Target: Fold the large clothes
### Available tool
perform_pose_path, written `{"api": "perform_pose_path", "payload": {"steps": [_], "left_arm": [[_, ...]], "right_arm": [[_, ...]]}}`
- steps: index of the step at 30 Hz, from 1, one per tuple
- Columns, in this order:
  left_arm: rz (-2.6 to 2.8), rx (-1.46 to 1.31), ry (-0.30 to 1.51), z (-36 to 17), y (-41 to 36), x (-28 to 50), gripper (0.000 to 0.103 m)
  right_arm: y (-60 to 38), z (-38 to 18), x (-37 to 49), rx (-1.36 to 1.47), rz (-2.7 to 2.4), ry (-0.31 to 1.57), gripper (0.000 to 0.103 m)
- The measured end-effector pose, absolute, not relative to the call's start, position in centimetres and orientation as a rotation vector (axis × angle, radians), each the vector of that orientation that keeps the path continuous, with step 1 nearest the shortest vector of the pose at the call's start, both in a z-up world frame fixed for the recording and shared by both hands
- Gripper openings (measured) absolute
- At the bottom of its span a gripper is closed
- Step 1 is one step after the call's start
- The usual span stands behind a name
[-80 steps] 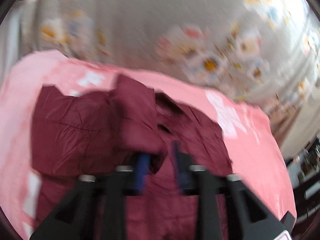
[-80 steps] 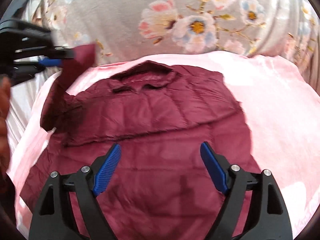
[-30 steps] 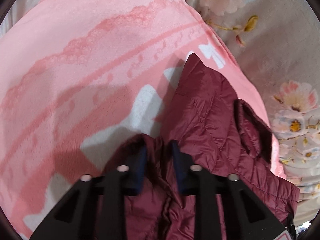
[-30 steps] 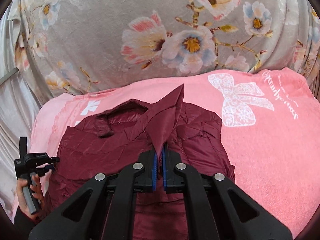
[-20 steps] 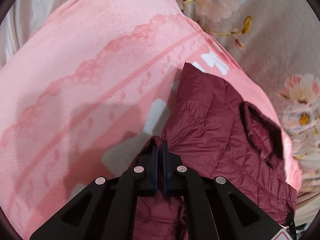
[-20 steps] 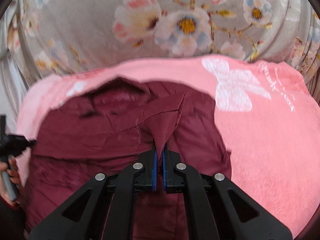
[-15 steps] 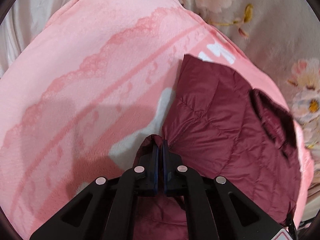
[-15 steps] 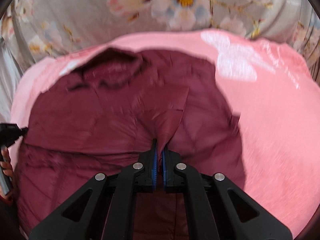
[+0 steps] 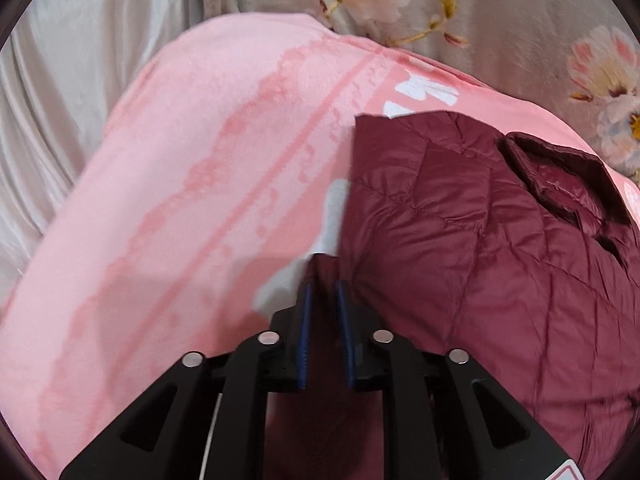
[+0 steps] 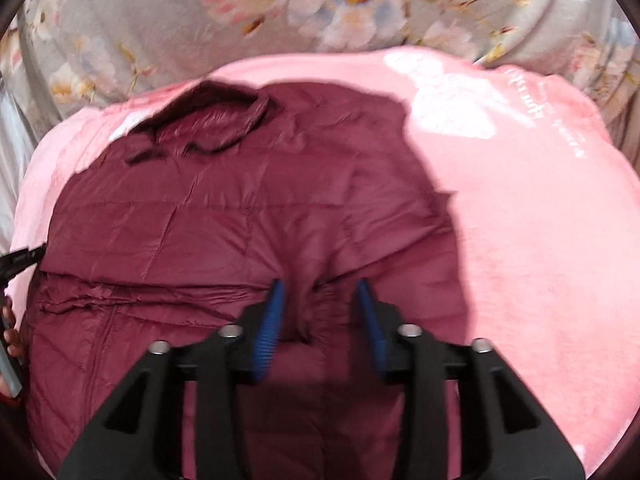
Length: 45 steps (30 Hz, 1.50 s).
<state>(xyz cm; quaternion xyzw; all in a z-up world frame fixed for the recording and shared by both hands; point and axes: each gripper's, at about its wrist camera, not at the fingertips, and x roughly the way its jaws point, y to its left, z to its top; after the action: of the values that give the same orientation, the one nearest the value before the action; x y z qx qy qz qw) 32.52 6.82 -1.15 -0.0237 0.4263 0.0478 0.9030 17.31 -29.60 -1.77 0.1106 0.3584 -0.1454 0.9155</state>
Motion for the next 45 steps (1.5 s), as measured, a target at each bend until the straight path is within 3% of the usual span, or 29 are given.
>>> {"api": "perform_pose_path", "payload": {"steps": [5,8,16,21,27,34,45], "left_arm": [[0.07,-0.008,0.744,3.8,5.3,30.6,0.019],[-0.042,-0.013,0.723,5.7,1.6,30.9,0.036],[-0.162,0.012,0.89,0.2,-6.9,33.9,0.037],[-0.127,0.057,0.856,-2.7,-7.9,33.0,0.038],[-0.079,0.123,0.807,-3.3,-8.9,31.9,0.041],[-0.049,0.126,0.81,-3.4,-8.7,32.1,0.052],[-0.048,0.129,0.811,-3.3,-8.8,32.0,0.054]], "right_arm": [[-28.6,2.3,18.2,0.277,-0.232,0.659,0.045],[-26.6,2.4,20.6,0.31,-0.154,0.658,0.045],[-20.7,-2.2,25.5,0.204,-0.117,0.72,0.043],[-20.3,-4.9,25.6,0.2,-0.113,0.745,0.042],[-19.5,-5.3,25.7,0.144,-0.145,0.742,0.042],[-19.6,-5.5,25.9,0.144,-0.145,0.747,0.042],[-19.6,-5.5,25.9,0.155,-0.117,0.745,0.051]]}}
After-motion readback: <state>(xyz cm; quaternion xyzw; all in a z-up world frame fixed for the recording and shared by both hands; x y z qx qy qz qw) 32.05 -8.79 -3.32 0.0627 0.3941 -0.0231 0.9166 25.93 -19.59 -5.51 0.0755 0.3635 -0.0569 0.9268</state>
